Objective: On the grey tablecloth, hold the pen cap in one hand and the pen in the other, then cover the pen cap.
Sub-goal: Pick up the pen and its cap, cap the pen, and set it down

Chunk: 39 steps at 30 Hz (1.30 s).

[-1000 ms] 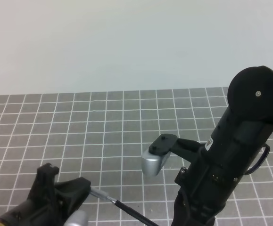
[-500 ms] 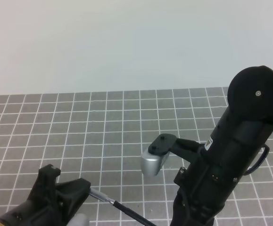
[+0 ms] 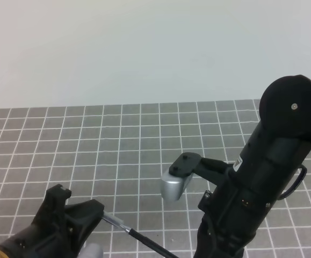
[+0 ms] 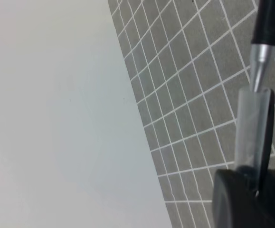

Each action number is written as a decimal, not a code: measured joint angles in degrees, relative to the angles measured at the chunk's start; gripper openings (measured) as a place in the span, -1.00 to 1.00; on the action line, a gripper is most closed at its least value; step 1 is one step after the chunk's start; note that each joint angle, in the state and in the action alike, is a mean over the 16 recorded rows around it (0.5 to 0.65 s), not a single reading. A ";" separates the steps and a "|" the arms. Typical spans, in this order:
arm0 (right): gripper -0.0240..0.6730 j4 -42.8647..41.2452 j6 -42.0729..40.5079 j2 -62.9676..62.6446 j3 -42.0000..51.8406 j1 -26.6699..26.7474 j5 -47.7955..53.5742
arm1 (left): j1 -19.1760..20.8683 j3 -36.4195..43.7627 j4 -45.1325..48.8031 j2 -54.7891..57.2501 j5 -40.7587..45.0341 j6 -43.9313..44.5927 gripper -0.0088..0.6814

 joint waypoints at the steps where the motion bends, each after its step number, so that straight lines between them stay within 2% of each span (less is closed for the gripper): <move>1: -0.74 0.00 -0.01 0.00 0.00 0.00 0.00 | 0.00 -0.03 0.24 0.00 0.05 -0.07 -0.97; 11: -0.74 -0.06 -0.70 0.00 0.00 0.00 0.00 | -0.64 -0.07 3.18 0.00 0.10 -0.74 -0.97; 26: -0.75 -0.71 -1.73 0.00 0.09 0.00 0.00 | -5.89 -0.07 4.47 0.00 -0.89 -1.60 -0.97; 39: -0.75 1.19 -2.22 0.00 0.12 0.00 0.00 | -6.21 -0.07 4.32 0.00 -1.55 -3.89 -0.97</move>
